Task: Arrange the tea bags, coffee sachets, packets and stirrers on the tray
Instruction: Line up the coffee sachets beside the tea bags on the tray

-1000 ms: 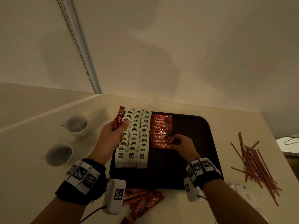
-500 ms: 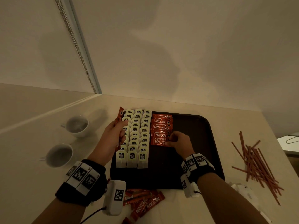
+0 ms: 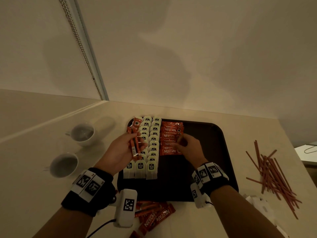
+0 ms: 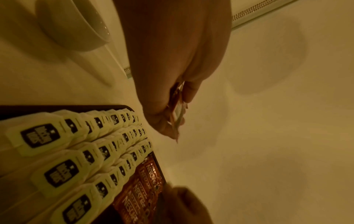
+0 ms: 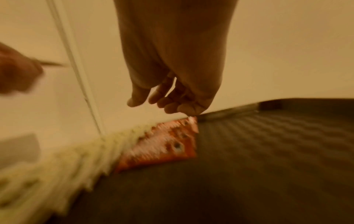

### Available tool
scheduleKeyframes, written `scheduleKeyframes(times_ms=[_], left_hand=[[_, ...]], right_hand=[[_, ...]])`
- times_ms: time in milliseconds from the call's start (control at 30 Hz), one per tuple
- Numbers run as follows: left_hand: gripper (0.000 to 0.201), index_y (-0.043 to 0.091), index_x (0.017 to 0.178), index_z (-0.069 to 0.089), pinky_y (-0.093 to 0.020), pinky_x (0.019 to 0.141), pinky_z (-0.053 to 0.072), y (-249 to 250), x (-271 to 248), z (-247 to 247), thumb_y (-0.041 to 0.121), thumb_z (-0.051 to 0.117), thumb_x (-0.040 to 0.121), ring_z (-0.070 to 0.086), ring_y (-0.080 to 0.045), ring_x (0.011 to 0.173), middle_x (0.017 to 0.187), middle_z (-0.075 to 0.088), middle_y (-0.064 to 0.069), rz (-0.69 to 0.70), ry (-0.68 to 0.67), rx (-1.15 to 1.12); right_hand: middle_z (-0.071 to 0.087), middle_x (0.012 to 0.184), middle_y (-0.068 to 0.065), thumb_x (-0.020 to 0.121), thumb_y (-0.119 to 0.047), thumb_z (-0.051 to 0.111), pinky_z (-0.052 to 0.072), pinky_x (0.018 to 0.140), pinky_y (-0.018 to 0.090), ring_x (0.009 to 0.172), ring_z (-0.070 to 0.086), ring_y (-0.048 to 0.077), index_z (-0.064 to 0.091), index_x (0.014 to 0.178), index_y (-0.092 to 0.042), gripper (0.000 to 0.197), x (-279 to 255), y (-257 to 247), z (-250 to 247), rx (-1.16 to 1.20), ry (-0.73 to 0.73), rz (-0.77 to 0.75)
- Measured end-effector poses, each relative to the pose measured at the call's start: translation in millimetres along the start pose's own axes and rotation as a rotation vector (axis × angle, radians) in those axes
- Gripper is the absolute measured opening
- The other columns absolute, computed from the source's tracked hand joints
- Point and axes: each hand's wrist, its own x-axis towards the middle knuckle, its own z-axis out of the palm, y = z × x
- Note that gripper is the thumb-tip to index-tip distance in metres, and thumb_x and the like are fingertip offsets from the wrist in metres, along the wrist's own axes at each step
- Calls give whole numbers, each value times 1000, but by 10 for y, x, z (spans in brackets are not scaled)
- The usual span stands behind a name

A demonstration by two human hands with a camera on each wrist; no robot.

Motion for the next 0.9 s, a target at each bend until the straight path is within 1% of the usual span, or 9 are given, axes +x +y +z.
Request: scheduleKeyframes(times_ms=[100, 167, 233, 333, 400, 500, 633, 767, 900], left_hand=[[17, 8, 96, 58, -35, 81, 49, -28, 49, 107, 14, 43, 99, 56, -18, 77, 82, 57, -5, 58, 40, -40], [16, 13, 98, 60, -32, 77, 48, -42, 72, 181, 16, 44, 99, 54, -15, 77, 81, 56, -1, 110, 41, 48], [15, 16, 105, 58, -31, 75, 47, -40, 75, 240, 17, 44, 99, 57, -16, 81, 81, 58, 1, 156, 8, 114], [11, 17, 102, 55, -34, 75, 49, -24, 84, 247, 15, 45, 99, 58, -19, 81, 83, 59, -3, 213, 6, 157], [7, 15, 97, 55, -33, 72, 50, 1, 78, 230, 16, 48, 97, 60, -19, 79, 83, 61, -4, 229, 6, 176], [11, 14, 90, 58, -28, 69, 54, 40, 54, 228, 24, 54, 93, 68, -22, 81, 84, 68, -5, 179, -41, 118], [16, 9, 81, 52, -21, 68, 56, 36, 69, 222, -5, 55, 89, 68, -24, 85, 85, 66, -12, 230, -32, 79], [29, 14, 84, 49, -28, 78, 55, 2, 76, 184, -13, 58, 82, 65, -25, 91, 94, 64, -12, 305, 30, 149], [35, 21, 88, 50, -31, 79, 51, -59, 102, 140, -9, 64, 79, 65, -26, 97, 95, 66, -8, 357, 56, 214]], right_hand=[[60, 91, -3, 88, -29, 61, 49, 75, 23, 83, 58, 9, 56, 88, -21, 10, -145, -468, -41, 112, -180, -147], [61, 97, 3, 92, -27, 56, 52, 74, 22, 85, 61, 11, 55, 100, -17, 13, -240, -748, -32, 226, -361, -168], [62, 95, 5, 90, -18, 60, 55, 70, 22, 80, 65, 11, 54, 106, -11, 19, -296, -896, -9, 381, -438, -151], [64, 88, 7, 85, -7, 65, 55, 64, 19, 69, 67, 9, 55, 103, -3, 21, -303, -950, 13, 415, -369, -208], [64, 85, 6, 84, -3, 67, 55, 63, 19, 65, 65, 8, 58, 93, -7, 13, -294, -948, 7, 361, -270, -287], [58, 80, -4, 76, 2, 69, 51, 67, 15, 67, 56, 4, 59, 79, -15, 20, -252, -880, -8, 171, -74, -470], [53, 86, -8, 72, 2, 72, 46, 71, 11, 75, 50, 1, 61, 76, -14, 20, -232, -810, -19, -1, -3, -609], [57, 105, -1, 72, -15, 78, 53, 81, 21, 92, 58, 11, 57, 93, -18, 31, -218, -786, -82, 218, -40, -409], [63, 106, -2, 81, -11, 71, 54, 81, 26, 94, 62, 14, 61, 106, -18, 27, -192, -785, -134, 345, -22, -290]])
